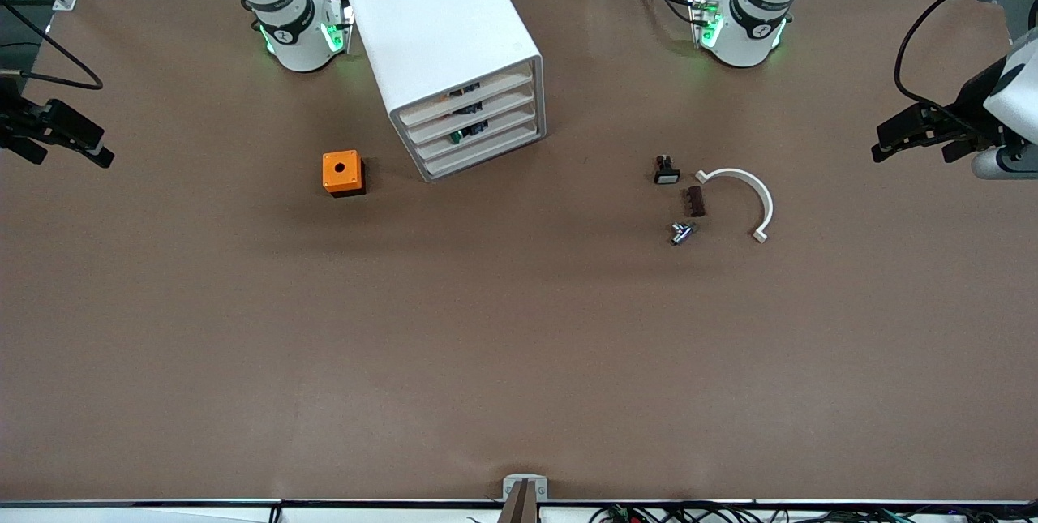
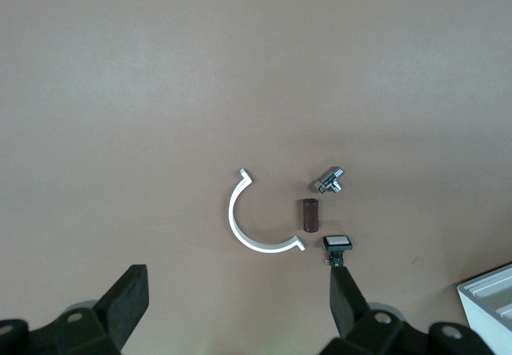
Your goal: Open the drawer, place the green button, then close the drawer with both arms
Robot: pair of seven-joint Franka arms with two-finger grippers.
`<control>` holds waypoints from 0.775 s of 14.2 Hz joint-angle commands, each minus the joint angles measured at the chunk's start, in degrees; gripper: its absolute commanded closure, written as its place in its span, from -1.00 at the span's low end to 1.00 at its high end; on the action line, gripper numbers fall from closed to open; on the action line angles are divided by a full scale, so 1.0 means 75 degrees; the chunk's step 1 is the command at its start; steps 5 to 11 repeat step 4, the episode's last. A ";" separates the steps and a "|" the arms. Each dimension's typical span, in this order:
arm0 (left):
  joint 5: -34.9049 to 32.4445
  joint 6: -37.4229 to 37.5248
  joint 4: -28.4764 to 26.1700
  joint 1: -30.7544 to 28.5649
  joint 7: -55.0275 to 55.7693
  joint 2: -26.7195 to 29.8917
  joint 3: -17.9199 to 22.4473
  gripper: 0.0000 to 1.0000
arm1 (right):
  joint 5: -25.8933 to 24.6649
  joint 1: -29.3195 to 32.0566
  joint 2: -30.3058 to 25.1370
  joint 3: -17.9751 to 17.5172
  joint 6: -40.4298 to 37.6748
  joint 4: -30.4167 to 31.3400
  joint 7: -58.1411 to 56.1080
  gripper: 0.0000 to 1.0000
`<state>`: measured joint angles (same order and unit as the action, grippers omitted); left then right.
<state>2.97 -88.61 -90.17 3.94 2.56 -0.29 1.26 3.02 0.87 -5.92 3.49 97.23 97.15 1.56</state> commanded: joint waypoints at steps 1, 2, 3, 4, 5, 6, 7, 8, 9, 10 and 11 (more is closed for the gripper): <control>-0.0209 0.0120 0.0081 0.0002 0.0081 0.0027 -0.0027 -1.00 | 0.0031 0.0177 -0.0102 -0.0102 -0.0108 -0.0027 -0.0079 -1.00; -0.0209 0.0120 0.0081 0.0014 0.0081 0.0027 -0.0027 -1.00 | 0.0031 0.0177 -0.0102 -0.0102 -0.0108 -0.0016 -0.0091 -1.00; -0.0209 0.0120 0.0093 0.0014 0.0081 0.0027 -0.0039 -1.00 | 0.0043 0.0177 -0.0102 -0.0102 -0.0108 -0.0016 -0.0091 -1.00; -0.0209 0.0120 0.0093 0.0026 0.0081 0.0027 -0.0039 -1.00 | 0.0043 0.0177 -0.0102 -0.0102 -0.0108 -0.0016 -0.0091 -1.00; -0.0209 0.0120 0.0093 0.0026 0.0081 0.0027 -0.0039 -1.00 | 0.0043 0.0177 -0.0102 -0.0102 -0.0108 -0.0016 -0.0091 -1.00; -0.0209 0.0120 0.0093 0.0026 0.0081 0.0027 -0.0039 -1.00 | 0.0043 0.0177 -0.0102 -0.0102 -0.0108 -0.0016 -0.0091 -1.00; -0.0209 0.0120 0.0093 0.0026 0.0081 0.0027 -0.0039 -1.00 | 0.0043 0.0177 -0.0102 -0.0102 -0.0108 -0.0016 -0.0091 -1.00; -0.0209 0.0120 0.0093 0.0026 0.0081 0.0027 -0.0039 -1.00 | 0.0043 0.0177 -0.0102 -0.0102 -0.0108 -0.0016 -0.0091 -1.00; -0.0209 0.0120 0.0093 0.0026 0.0081 0.0027 -0.0039 -1.00 | 0.0043 0.0177 -0.0102 -0.0102 -0.0108 -0.0016 -0.0091 -1.00; -0.0209 0.0120 0.0093 0.0026 0.0081 0.0027 -0.0039 -1.00 | 0.0043 0.0177 -0.0102 -0.0102 -0.0108 -0.0016 -0.0091 -1.00; -0.0209 0.0120 0.0093 0.0026 0.0081 0.0027 -0.0039 -1.00 | 0.0043 0.0177 -0.0102 -0.0102 -0.0108 -0.0016 -0.0091 -1.00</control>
